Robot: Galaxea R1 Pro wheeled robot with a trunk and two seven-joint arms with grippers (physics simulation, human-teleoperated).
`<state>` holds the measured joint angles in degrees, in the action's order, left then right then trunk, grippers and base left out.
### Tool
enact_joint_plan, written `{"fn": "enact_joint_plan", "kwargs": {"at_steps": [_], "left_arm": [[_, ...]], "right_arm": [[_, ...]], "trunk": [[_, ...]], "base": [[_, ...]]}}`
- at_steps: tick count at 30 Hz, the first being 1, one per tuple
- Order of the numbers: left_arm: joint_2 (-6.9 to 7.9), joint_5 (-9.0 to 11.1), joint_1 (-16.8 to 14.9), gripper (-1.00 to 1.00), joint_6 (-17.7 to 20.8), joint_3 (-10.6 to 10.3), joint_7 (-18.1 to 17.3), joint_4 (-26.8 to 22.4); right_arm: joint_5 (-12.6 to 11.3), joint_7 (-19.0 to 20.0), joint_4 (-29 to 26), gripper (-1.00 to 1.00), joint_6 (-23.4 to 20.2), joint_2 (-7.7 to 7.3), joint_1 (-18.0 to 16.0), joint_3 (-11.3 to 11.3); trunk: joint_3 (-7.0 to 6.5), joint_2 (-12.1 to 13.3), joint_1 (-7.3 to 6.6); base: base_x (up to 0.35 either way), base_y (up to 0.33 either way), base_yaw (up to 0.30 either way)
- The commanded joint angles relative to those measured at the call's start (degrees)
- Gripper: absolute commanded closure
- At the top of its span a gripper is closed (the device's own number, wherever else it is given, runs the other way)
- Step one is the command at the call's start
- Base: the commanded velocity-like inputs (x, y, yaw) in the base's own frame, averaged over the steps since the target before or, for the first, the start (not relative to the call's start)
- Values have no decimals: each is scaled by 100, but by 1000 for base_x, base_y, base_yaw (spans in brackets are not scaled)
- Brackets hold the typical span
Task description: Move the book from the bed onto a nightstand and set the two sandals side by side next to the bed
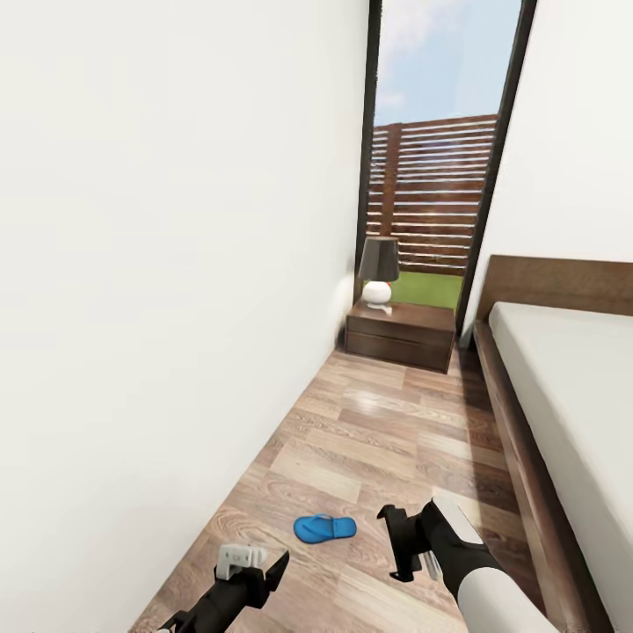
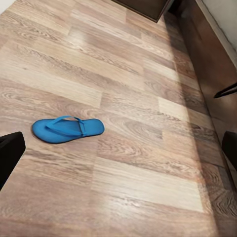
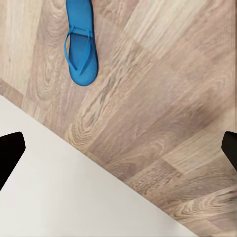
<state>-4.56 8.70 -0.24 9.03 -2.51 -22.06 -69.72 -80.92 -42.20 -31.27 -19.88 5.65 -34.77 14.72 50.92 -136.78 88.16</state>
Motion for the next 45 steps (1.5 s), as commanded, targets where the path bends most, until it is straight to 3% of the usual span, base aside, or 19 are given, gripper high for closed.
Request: {"fn": "enact_joint_plan", "kwargs": {"at_steps": [1, 16, 45], "left_arm": [[-1, 61, -2, -100, 55, 5, -17, -6], [-6, 61, -2, -100, 55, 5, -17, -6], [-10, 61, -2, -100, 55, 19, -25, 143]], "right_arm": [[6, -37, -10, -100, -34, 7, -3, 40], [-3, -36, -19, -100, -42, 7, -3, 40], [-3, -25, -19, -100, -51, 15, -3, 40]], "trunk": [[25, -44, 21], [294, -646, 351], [936, -685, 426]], "base": [[0, 0, 0], [0, 0, 0], [0, 0, 0]]}}
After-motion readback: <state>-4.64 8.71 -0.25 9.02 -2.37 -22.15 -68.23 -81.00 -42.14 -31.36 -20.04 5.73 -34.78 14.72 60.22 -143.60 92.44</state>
